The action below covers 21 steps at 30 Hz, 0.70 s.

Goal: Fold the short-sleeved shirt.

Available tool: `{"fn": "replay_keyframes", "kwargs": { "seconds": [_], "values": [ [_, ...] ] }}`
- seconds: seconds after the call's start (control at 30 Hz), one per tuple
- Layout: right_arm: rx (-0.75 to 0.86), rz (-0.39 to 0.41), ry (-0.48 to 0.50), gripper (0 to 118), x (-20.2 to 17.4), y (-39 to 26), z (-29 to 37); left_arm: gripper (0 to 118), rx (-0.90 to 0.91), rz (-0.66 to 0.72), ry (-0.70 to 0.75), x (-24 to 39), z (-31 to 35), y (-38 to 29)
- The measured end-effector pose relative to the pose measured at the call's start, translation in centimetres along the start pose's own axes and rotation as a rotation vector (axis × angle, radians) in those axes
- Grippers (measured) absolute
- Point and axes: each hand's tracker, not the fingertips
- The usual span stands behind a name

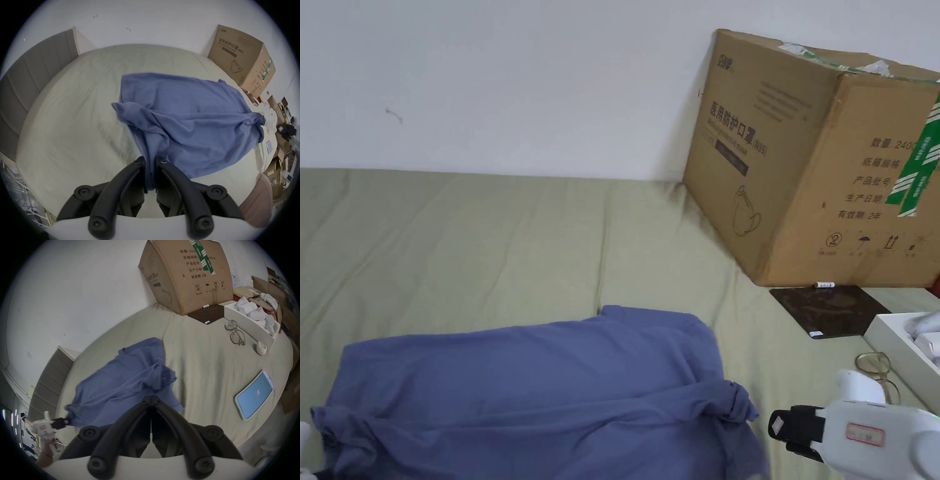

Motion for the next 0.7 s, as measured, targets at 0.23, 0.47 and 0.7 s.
{"fn": "replay_keyframes", "kwargs": {
  "seconds": [0.23, 0.47, 0.7],
  "values": [
    [-0.226, -0.036, -0.013, 116, 2.0, 1.3, -6.6, 11, 0.022, 0.036, 0.005, -0.3, 0.7, 0.9],
    [-0.345, 0.259, -0.221, 86, 0.5, -0.2, -9.7, 11, -0.028, 0.028, 0.029, 0.0, -0.5, 0.0],
    [-0.195, 0.277, -0.130, 8, -1.0, 0.5, -4.0, 11, -0.029, 0.092, 0.003, -0.7, 0.7, 0.0]
  ]
}}
